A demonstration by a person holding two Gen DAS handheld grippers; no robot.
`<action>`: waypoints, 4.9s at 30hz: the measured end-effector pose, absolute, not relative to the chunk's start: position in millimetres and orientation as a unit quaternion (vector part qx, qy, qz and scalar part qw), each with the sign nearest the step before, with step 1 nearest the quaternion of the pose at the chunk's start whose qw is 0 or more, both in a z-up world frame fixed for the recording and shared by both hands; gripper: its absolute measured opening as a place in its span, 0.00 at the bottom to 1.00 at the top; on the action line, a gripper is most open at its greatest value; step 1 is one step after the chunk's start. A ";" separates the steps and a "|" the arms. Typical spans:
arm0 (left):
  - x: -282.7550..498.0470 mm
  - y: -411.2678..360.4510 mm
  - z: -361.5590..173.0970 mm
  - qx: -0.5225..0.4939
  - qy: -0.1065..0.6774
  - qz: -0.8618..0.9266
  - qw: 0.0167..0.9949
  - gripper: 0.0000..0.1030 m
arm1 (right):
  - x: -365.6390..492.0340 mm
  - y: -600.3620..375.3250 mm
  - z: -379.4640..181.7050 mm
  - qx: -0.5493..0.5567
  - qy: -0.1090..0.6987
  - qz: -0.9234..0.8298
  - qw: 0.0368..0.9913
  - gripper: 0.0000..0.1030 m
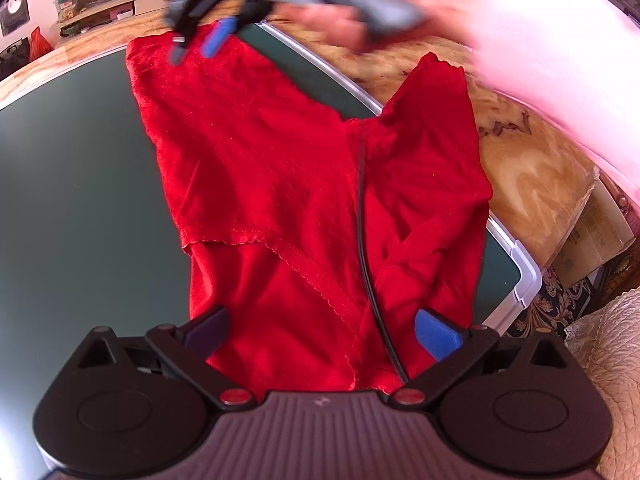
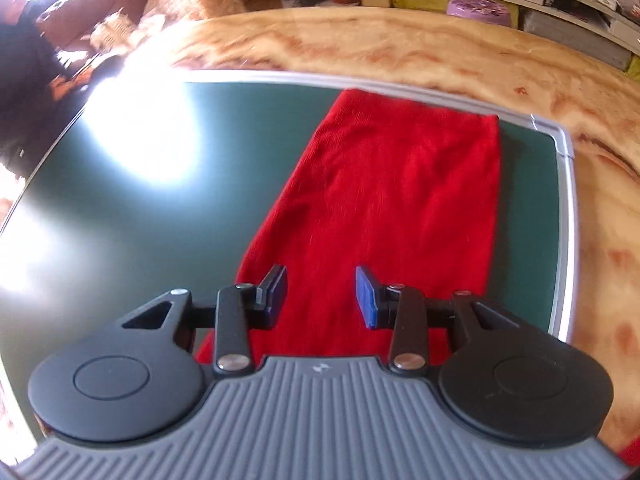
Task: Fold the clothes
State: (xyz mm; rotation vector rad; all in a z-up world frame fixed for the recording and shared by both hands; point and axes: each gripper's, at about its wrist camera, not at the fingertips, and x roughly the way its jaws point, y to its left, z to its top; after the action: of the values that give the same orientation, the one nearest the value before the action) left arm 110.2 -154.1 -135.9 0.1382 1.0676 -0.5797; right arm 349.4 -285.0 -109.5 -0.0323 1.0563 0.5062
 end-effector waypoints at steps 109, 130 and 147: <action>40.9 -229.1 -138.9 0.192 0.441 -0.432 0.763 0.92 | 451.8 -299.2 -46.8 0.183 0.412 0.055 0.891 0.04; 44.8 -231.2 -138.7 0.189 0.451 -0.435 0.756 0.94 | 485.7 -214.8 -114.1 -0.038 0.484 0.122 0.866 0.15; 46.8 -228.1 -138.7 0.184 0.454 -0.435 0.755 0.95 | 491.3 -186.9 -125.6 -0.144 0.489 0.111 0.853 0.43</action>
State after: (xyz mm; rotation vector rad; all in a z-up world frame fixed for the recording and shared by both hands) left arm 46.8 -228.1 -138.7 0.4013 0.9903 -0.9491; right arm 491.3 -186.9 -125.6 -0.3021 1.0285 0.2338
